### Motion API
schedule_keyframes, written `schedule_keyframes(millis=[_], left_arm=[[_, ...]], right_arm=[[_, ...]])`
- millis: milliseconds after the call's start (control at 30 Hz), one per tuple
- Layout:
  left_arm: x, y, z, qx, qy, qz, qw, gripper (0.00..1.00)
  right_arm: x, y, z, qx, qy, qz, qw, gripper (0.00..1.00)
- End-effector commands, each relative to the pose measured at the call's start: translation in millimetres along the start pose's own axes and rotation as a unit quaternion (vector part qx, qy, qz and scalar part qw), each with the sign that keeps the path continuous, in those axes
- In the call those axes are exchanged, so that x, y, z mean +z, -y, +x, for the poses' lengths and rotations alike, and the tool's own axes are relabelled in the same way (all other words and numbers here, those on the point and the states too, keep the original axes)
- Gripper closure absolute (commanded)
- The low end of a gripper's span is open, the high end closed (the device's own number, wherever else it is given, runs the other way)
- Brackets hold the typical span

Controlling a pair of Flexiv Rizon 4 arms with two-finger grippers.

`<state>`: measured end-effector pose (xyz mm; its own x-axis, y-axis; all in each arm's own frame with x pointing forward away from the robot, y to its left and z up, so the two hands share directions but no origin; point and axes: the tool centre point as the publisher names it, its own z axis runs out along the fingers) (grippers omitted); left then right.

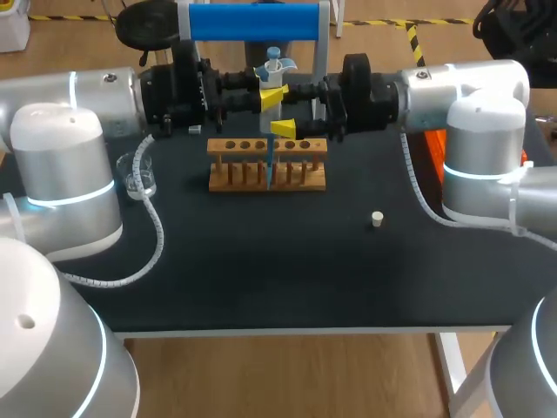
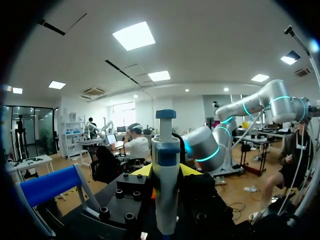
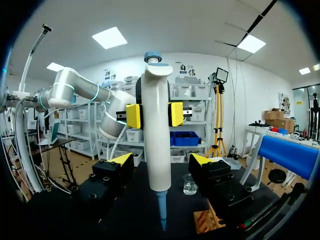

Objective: Invert the test tube, pick up the pipette, mount the tip to pipette, aspirate from beaker and dispense into the tube, eject the tip, return the pipette, and cap with the stopper.

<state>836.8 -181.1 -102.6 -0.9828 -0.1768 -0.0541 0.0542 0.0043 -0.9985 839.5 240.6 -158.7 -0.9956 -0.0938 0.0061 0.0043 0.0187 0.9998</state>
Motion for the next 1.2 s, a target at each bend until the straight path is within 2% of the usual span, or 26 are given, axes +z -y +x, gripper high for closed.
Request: schedule_keyframes(millis=[33,233,967,1100,1200], left_arm=[[1.0,-0.1,0.5,0.000,0.001,0.001,1.000,1.00],[1.0,-0.1,0.5,0.000,0.001,0.001,1.000,1.00],[1.0,-0.1,0.5,0.000,0.001,0.001,1.000,1.00],[1.0,-0.1,0.5,0.000,0.001,0.001,1.000,1.00],[1.0,-0.1,0.5,0.000,0.001,0.001,1.000,1.00]], right_arm=[[2.1,-2.2,0.5,-0.003,-0.005,-0.001,1.000,0.34],[5.5,-3.9,2.8,-0.008,-0.012,-0.002,1.000,0.44],[13.7,-7.2,7.0,-0.014,-0.033,-0.008,0.999,0.53],[14.0,-8.0,7.9,-0.015,-0.035,-0.009,0.999,0.56],[13.9,-8.3,8.2,-0.014,-0.037,-0.011,0.999,0.64]])
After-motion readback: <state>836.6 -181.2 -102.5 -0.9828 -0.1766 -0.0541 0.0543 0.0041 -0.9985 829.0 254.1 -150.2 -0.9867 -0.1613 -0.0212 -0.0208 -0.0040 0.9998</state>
